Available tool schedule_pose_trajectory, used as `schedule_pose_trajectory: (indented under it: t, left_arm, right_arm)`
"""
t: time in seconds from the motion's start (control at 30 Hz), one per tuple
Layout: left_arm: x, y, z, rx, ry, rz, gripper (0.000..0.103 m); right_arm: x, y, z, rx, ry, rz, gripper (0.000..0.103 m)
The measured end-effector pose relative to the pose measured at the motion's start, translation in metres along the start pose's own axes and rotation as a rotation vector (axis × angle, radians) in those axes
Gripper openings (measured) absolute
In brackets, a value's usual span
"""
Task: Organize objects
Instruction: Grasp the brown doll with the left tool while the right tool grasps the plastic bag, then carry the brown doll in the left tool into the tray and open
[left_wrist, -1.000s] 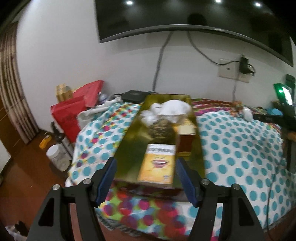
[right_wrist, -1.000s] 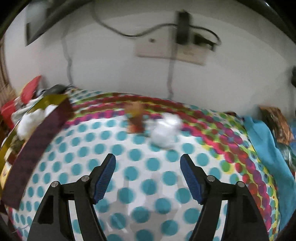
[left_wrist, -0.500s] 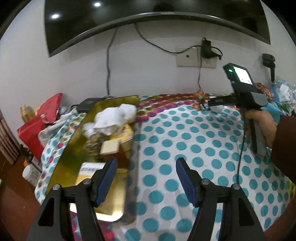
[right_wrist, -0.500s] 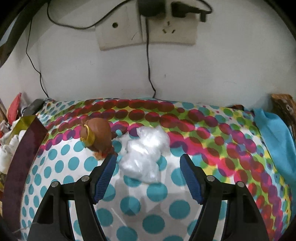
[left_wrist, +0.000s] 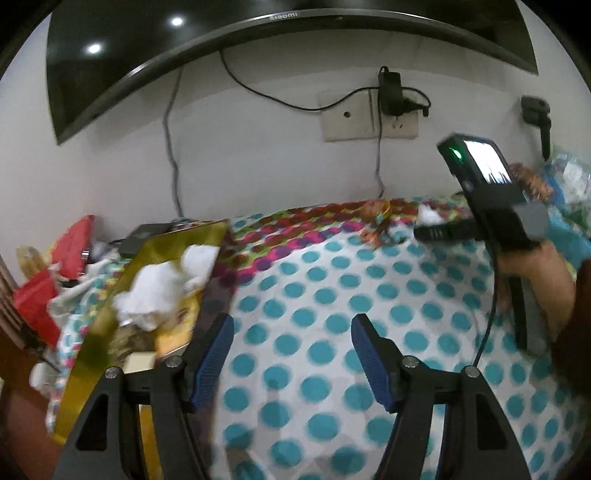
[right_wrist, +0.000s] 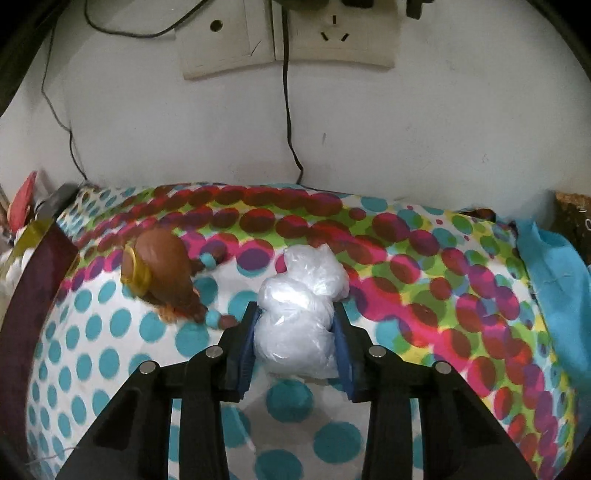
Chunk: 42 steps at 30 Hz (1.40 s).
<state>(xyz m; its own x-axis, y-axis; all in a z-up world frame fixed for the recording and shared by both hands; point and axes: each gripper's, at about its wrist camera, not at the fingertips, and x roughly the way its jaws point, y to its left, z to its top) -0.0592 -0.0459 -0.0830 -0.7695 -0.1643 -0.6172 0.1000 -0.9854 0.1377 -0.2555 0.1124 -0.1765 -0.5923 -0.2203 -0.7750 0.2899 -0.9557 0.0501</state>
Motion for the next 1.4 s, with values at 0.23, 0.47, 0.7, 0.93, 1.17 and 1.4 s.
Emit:
schedule_pose_trajectory:
  t: [0.23,0.47,0.7,0.93,1.17,1.4]
  left_arm:
    - [0.035,-0.024,0.024,0.027,-0.001,-0.017,0.074]
    - [0.08,-0.043,0.052,0.002,0.048,-0.075,0.075]
    - [0.117,-0.066,0.069,0.011,0.073,-0.097,0.075]
    - [0.146,-0.073,0.084,-0.069,0.102,-0.146,0.075]
    - [0.175,-0.07,0.089,-0.133,0.141,-0.08,0.075]
    - [0.189,-0.075,0.085,-0.13,0.163,-0.096,0.075]
  right_arm:
    - [-0.03,-0.039,-0.031,-0.028,-0.014,-0.059,0.034]
    - [-0.048,-0.067,-0.054,0.048,0.0,-0.042,0.034]
    - [-0.046,-0.054,-0.054,-0.012,0.013,-0.08,0.034]
    - [-0.047,-0.052,-0.05,-0.028,0.015,-0.056,0.036]
    - [-0.048,-0.049,-0.046,-0.051,0.017,-0.041,0.036]
    - [-0.048,-0.047,-0.043,-0.064,0.017,-0.039,0.036]
